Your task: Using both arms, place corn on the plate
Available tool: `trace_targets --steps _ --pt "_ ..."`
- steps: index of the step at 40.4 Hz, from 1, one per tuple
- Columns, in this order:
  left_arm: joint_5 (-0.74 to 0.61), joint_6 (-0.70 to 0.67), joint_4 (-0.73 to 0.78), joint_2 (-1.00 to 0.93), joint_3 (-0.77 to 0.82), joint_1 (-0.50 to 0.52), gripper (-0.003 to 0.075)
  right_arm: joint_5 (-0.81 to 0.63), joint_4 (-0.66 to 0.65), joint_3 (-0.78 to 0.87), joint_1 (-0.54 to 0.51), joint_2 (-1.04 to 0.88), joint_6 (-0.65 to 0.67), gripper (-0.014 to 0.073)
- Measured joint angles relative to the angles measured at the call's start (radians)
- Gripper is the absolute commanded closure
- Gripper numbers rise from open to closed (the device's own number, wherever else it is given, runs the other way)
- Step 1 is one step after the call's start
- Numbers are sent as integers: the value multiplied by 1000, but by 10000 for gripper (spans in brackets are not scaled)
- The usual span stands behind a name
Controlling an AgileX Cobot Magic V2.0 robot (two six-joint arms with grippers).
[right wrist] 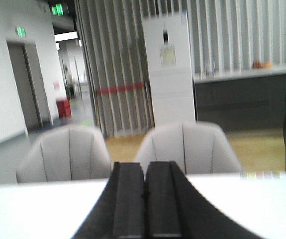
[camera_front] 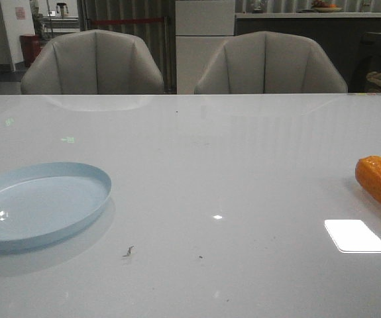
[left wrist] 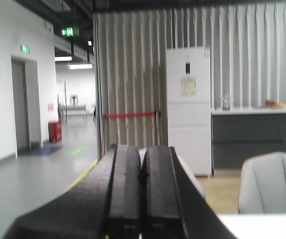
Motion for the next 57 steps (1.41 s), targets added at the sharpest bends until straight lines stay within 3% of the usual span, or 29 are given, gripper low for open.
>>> trace_targets --steps 11,20,24,30,35,39,57 --pt "190 0 -5 78 0 0 627 157 0 0 0 99 0 536" --pt "440 0 -14 110 0 0 627 329 0 0 0 135 0 536" --pt "499 0 -16 113 0 0 622 370 0 0 0 138 0 498" --pt "523 0 -16 115 0 0 518 410 0 0 0 139 0 273" --pt "547 0 -18 116 0 0 340 452 -2 0 0 139 0 139" --pt "563 0 -18 116 0 0 267 479 -2 0 0 139 0 137" --pt "655 0 -18 160 -39 0 269 504 -2 0 0 152 0 137"
